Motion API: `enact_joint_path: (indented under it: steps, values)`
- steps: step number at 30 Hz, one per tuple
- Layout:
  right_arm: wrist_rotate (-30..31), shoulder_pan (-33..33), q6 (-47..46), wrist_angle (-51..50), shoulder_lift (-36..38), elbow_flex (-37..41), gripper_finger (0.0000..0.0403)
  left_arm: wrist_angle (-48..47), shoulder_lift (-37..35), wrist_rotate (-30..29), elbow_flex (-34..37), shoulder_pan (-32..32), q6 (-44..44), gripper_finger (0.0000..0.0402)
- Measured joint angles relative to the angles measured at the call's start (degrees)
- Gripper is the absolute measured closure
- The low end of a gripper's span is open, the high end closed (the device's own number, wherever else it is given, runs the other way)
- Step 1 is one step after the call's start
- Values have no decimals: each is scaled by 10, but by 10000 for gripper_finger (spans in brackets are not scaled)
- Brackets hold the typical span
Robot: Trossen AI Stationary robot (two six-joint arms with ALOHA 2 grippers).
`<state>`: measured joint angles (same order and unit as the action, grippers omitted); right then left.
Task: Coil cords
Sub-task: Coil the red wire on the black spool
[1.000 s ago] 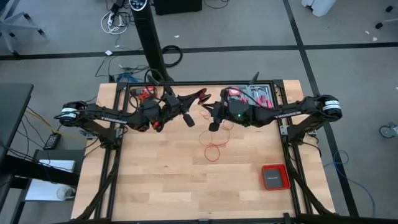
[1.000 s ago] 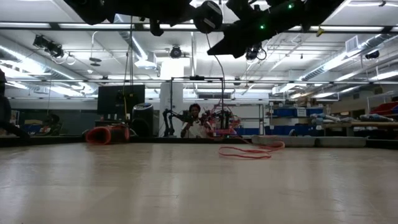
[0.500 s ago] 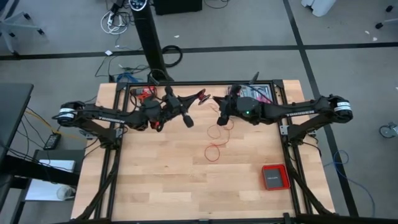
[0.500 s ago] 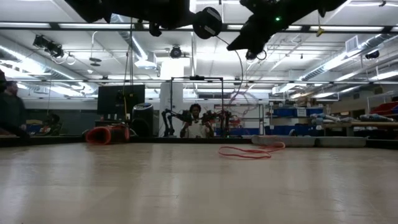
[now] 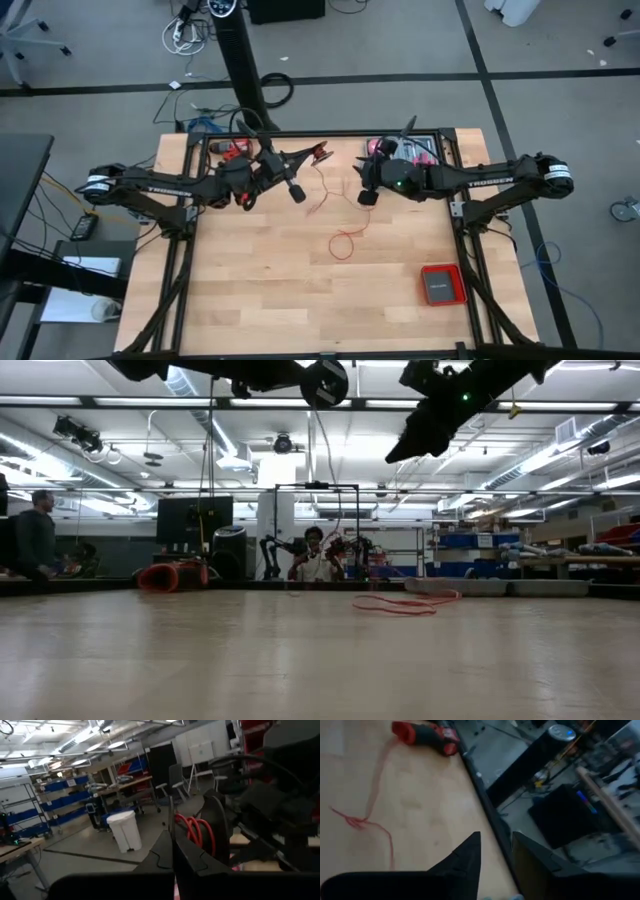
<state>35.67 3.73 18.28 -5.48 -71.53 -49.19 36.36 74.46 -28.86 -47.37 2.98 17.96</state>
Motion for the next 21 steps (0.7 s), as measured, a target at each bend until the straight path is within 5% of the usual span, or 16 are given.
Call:
enact_joint_path:
  steps: [10, 21]
  values:
    - [-189, 27, -87, 167, -16, 89, 288, -25, -4, 24, -16, -1, 0, 401]
    - [-267, 36, -119, 343, -101, 118, 289, -14, -4, 26, -17, -1, -2, 401]
